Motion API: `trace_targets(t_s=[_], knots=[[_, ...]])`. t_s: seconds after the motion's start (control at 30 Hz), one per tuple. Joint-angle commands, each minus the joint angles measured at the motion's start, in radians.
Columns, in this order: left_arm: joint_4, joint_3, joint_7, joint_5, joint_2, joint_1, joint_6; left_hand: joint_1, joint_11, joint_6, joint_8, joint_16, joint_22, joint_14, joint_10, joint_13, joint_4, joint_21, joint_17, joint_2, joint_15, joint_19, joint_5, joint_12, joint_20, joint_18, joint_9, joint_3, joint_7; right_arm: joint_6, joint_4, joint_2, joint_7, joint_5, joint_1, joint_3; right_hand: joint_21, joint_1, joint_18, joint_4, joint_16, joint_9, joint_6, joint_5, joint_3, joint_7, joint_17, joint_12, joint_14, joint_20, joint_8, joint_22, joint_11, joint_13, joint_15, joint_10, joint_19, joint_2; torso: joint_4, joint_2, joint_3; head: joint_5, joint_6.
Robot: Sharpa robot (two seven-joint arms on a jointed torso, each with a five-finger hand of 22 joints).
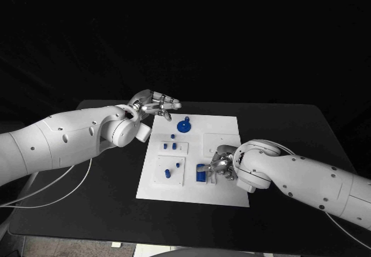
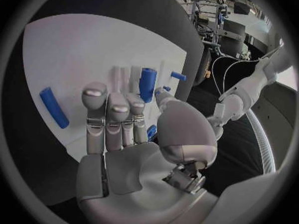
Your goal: Assemble the parts on the task board
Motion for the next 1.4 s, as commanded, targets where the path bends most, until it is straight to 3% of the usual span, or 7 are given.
trace_targets(t_s=[0.03, 0.33, 0.47, 0.6, 0.9, 1.2, 1.4], knots=[[0.000, 0.001, 0.005, 0.001, 0.000, 0.001, 0.011, 0.000, 0.003, -0.007, -0.002, -0.005, -0.001, 0.003, -0.002, 0.001, -0.001, -0.001, -0.001, 0.006, 0.001, 0.007, 0.005, -0.002, 0.001, -0.006, 0.001, -0.001, -0.001, -0.025, 0.017, -0.025, 0.020, -0.008, -0.004, 0.000, -0.012, 0.013, -0.006, 0.045, -0.008, 0.000, -0.010, -0.005, -0.009, 0.002, -0.003, -0.001, 0.001, -0.002, 0.002, 0.042, 0.001, 0.003, -0.005, -0.006, 0.053, -0.040, -0.0016, 0.000, 0.0007, 0.000, 0.001], [-0.003, 0.001, 0.007, 0.001, -0.002, 0.001, 0.010, 0.000, 0.003, -0.007, -0.002, -0.005, -0.001, 0.003, -0.002, 0.001, -0.001, -0.001, -0.001, 0.006, 0.001, 0.007, 0.005, -0.002, 0.001, -0.006, 0.001, -0.001, -0.001, -0.045, 0.091, -0.119, 0.083, 0.012, -0.004, 0.063, -0.007, 0.054, -0.003, 0.064, -0.008, -0.005, -0.051, -0.003, -0.044, 0.014, -0.002, 0.016, 0.001, 0.000, -0.001, 0.042, 0.009, 0.015, -0.002, -0.005, 0.054, -0.034, -0.0039, -0.002, 0.0015, -0.012, 0.012], [-0.003, 0.001, 0.007, 0.001, -0.002, 0.001, 0.011, 0.000, 0.003, -0.007, -0.002, -0.005, -0.001, 0.003, -0.002, 0.001, -0.001, -0.001, -0.001, 0.006, 0.001, 0.007, 0.005, -0.002, 0.001, -0.006, 0.001, -0.001, -0.001, -0.018, 0.125, -0.172, 0.108, 0.026, -0.004, 0.097, -0.002, 0.085, 0.000, -0.063, -0.005, -0.003, -0.055, 0.010, -0.038, 0.018, -0.004, 0.025, 0.002, 0.007, 0.000, 0.043, 0.012, 0.017, 0.002, -0.004, 0.054, 0.043, -0.0047, -0.002, 0.0030, -0.019, 0.018], [-0.003, 0.001, 0.007, 0.001, -0.003, 0.001, 0.013, 0.000, 0.003, -0.007, -0.002, -0.005, -0.001, 0.003, -0.002, 0.001, -0.001, -0.001, -0.001, 0.006, 0.001, 0.007, 0.005, -0.002, 0.001, -0.006, 0.001, -0.001, -0.001, 0.007, 0.148, -0.218, 0.106, 0.014, -0.005, 0.115, 0.002, 0.087, -0.001, -0.152, -0.002, 0.004, -0.042, 0.041, -0.009, 0.011, -0.007, 0.029, 0.002, 0.006, 0.000, 0.043, 0.008, 0.016, 0.000, -0.002, 0.054, 0.058, -0.0054, -0.002, 0.0045, -0.025, 0.019], [-0.002, 0.000, 0.006, 0.001, -0.004, 0.000, 0.015, 0.000, 0.002, -0.005, -0.002, -0.005, -0.002, 0.004, 0.000, 0.001, -0.001, -0.001, -0.001, 0.008, 0.001, 0.007, 0.005, -0.002, 0.001, -0.006, 0.001, -0.001, -0.001, 0.163, 0.143, -0.276, 0.018, -0.104, -0.018, 0.125, 0.004, 0.068, -0.005, -0.194, 0.004, 0.009, -0.042, 0.033, 0.054, 0.009, -0.011, 0.026, 0.000, 0.007, 0.000, 0.044, 0.008, 0.011, 0.003, -0.007, 0.053, 0.050, -0.0050, -0.001, 0.0024, -0.036, 0.020], [0.000, 0.000, 0.005, 0.000, -0.004, 0.000, 0.018, 0.000, 0.002, -0.005, -0.002, -0.005, -0.002, 0.004, 0.000, 0.001, -0.001, -0.001, -0.001, 0.008, 0.001, 0.007, 0.005, -0.002, 0.001, -0.006, 0.001, -0.001, -0.001, 0.183, 0.131, -0.279, -0.032, -0.187, -0.061, 0.125, 0.004, 0.079, -0.007, -0.174, 0.008, 0.012, -0.028, 0.000, 0.115, 0.008, -0.010, 0.028, -0.001, 0.008, 0.000, 0.049, 0.006, 0.009, 0.004, -0.009, 0.053, -0.008, -0.0022, 0.000, 0.0013, -0.044, 0.019], [0.002, 0.000, 0.004, 0.000, -0.006, 0.000, 0.020, -0.001, 0.002, -0.003, -0.003, -0.004, -0.001, 0.003, 0.001, 0.001, -0.002, 0.000, -0.001, 0.010, 0.001, 0.007, 0.005, -0.002, 0.001, -0.007, 0.001, -0.002, -0.002, 0.185, 0.118, -0.267, -0.042, -0.213, -0.083, 0.123, 0.003, 0.078, -0.008, -0.166, 0.009, 0.013, -0.024, -0.002, 0.117, 0.006, -0.009, 0.028, 0.000, 0.008, 0.000, 0.050, 0.006, 0.009, 0.004, -0.008, 0.053, -0.010, -0.0003, -0.001, -0.0008, -0.046, 0.016]])
